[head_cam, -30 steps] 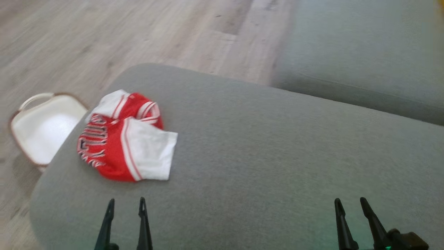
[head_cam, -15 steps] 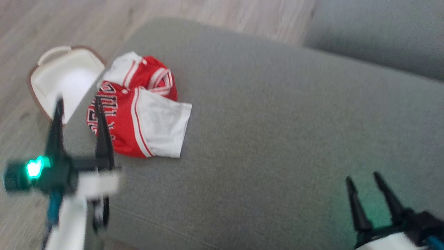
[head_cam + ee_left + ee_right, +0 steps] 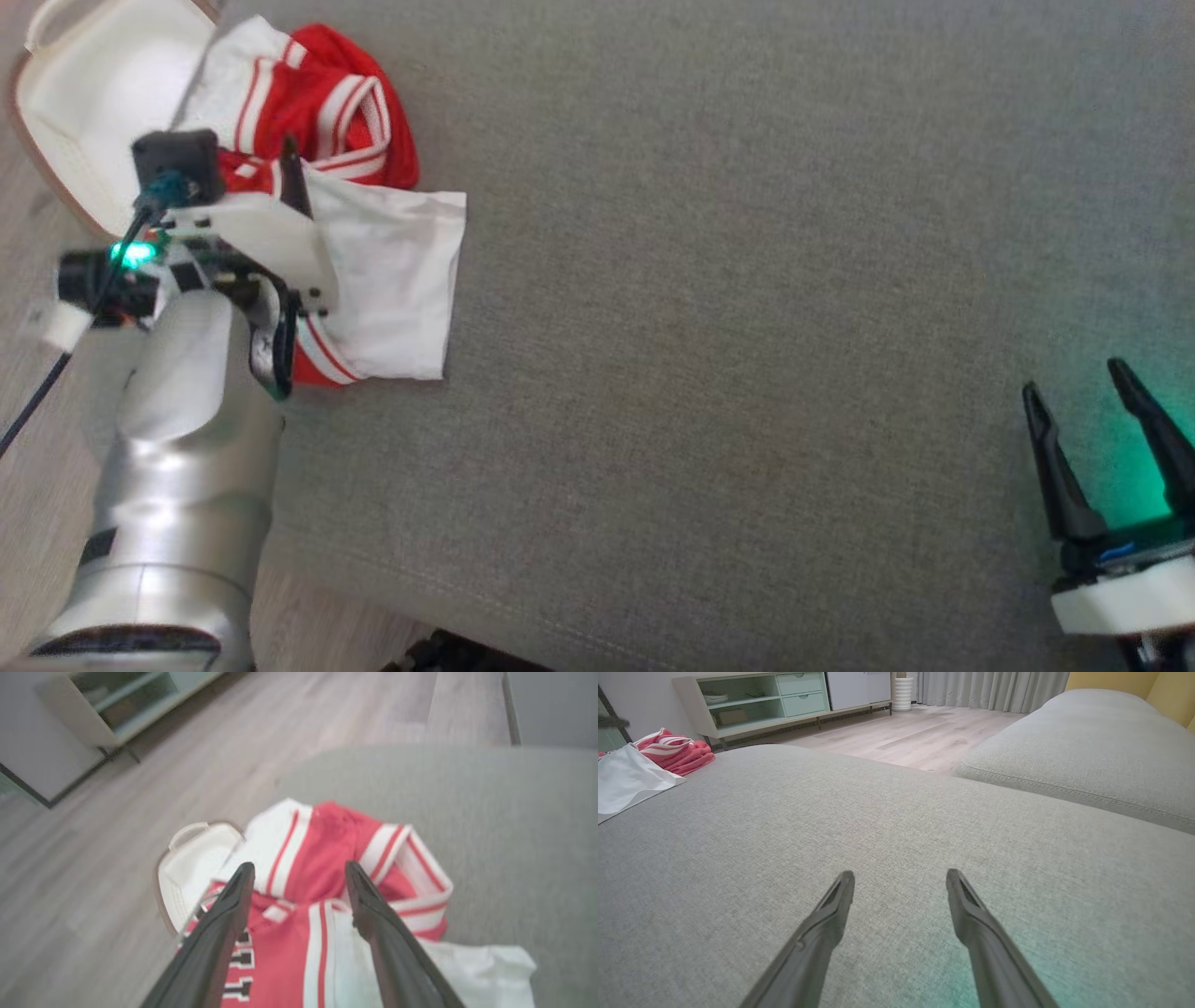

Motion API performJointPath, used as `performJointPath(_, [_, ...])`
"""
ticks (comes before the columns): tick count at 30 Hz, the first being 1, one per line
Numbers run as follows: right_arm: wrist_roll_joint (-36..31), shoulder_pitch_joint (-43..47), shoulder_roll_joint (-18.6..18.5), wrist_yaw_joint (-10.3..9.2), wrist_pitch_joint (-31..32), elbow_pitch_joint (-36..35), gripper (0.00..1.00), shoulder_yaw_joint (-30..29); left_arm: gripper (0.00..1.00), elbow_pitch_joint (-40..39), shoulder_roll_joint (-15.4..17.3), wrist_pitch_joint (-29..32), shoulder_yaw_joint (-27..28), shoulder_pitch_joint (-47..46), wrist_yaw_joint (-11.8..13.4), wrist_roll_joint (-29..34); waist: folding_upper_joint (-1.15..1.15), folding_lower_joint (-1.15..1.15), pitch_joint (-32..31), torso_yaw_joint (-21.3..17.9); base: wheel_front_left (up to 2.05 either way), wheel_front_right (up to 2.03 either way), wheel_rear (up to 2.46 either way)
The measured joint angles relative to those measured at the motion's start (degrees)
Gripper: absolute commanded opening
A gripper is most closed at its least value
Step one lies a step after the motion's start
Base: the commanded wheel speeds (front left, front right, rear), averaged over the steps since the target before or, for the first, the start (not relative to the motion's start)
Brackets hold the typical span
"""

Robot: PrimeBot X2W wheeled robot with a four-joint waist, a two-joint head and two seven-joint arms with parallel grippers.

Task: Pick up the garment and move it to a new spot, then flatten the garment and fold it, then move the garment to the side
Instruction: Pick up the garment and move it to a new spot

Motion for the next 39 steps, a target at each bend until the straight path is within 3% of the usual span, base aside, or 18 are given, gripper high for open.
performJointPath(6, [0.1,-2.2,-1.1,0.00,0.0,-0.7,1.00,0.5,0.97,12.6,-0.3,2.6,0.6,-2.0,0.3,-1.2,0.00,-0.01,3.3,-1.4,0.00,0.00,0.00])
performJointPath(7, [0.1,-2.5,-1.1,0.00,0.0,-0.7,1.00,0.6,0.00,13.3,-0.2,1.9,0.8,-2.4,0.6,-1.5,0.00,-0.02,3.6,-1.8,0.00,0.00,0.00])
performJointPath(14, [0.6,-3.1,1.1,0.00,0.0,0.7,1.00,1.8,0.00,15.2,1.7,-11.0,0.3,-4.0,1.2,-0.6,0.00,-0.03,1.5,-3.7,0.00,0.00,0.00])
performJointPath(20, [1.1,-3.4,6.1,0.00,-0.1,3.6,1.00,3.9,0.00,13.2,5.6,-17.5,-1.4,-4.1,-1.3,0.8,0.00,-0.03,-4.8,-5.9,0.00,0.00,0.00])
performJointPath(27, [1.1,-2.9,11.4,0.00,-0.1,5.9,1.00,5.4,0.00,3.3,7.4,-18.7,-4.5,-4.8,-4.5,2.7,0.01,-0.04,-13.1,-10.8,0.00,0.00,0.00])
performJointPath(35, [1.1,-1.5,15.2,0.00,-0.1,7.3,1.00,7.2,0.00,-13.9,7.4,-13.0,-7.3,-5.4,-7.3,1.6,0.01,-0.04,-19.4,-21.1,0.00,0.00,0.00])
performJointPath(39, [1.1,-1.5,15.8,0.00,-0.1,7.5,1.00,7.5,0.00,-21.8,7.0,-10.6,-7.7,-5.4,-6.9,1.2,0.00,-0.03,-21.3,-26.9,0.00,0.00,0.00])
